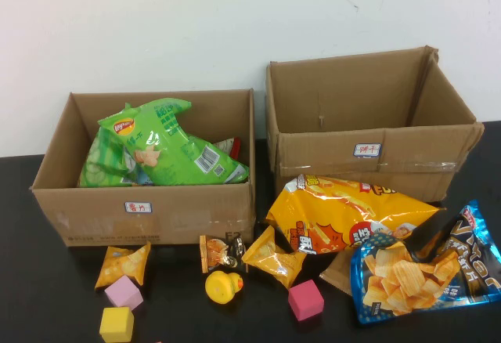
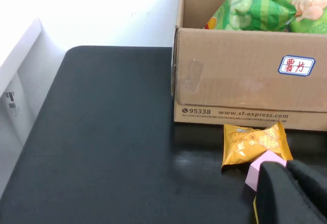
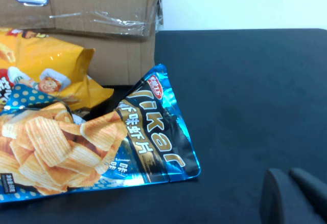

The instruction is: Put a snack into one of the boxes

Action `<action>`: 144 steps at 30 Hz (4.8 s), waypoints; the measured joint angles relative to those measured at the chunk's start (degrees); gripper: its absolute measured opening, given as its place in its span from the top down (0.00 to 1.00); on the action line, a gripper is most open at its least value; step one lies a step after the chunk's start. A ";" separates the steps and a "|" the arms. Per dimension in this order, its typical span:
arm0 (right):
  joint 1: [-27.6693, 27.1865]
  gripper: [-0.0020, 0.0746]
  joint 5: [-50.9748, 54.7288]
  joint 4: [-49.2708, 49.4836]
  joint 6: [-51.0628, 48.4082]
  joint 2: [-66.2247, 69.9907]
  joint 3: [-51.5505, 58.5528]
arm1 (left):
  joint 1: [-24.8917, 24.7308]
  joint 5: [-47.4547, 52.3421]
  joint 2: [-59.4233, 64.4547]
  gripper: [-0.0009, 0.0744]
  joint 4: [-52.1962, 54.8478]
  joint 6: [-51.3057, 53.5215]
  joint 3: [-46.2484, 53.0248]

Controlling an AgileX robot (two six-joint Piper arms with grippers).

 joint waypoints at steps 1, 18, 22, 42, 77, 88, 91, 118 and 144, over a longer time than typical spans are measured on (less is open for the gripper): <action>0.00 0.98 0.00 0.00 0.00 0.00 0.00 | 0.00 0.00 0.00 0.99 0.00 0.00 0.00; 0.00 0.97 0.00 0.00 0.00 0.00 0.00 | 0.00 -0.10 0.00 0.99 3.80 0.00 0.00; 0.00 0.98 0.00 0.00 0.00 0.00 0.00 | 0.00 -0.10 0.00 0.99 3.80 0.00 0.00; 0.00 0.97 0.00 0.00 0.00 0.00 0.00 | 0.00 -8.48 0.00 0.99 -46.16 -10.76 0.24; 0.00 0.98 0.00 0.00 0.00 0.00 0.00 | -14.73 -0.54 88.83 0.08 -1.89 4.56 -43.68; 0.00 0.98 0.00 0.00 0.00 0.00 0.00 | -14.73 -22.20 104.30 0.07 -1.89 1.50 -44.25; 0.00 0.98 0.00 0.00 -0.33 0.00 0.00 | -14.73 -23.37 108.27 0.07 -1.89 1.27 -44.25; 0.00 0.98 0.00 0.00 -0.33 0.00 0.00 | -14.73 -31.51 114.88 0.80 -2.08 0.29 -44.47; 0.00 0.98 0.00 0.00 0.00 0.00 0.00 | -43.49 -35.28 78.58 0.81 -4.12 1.74 -41.98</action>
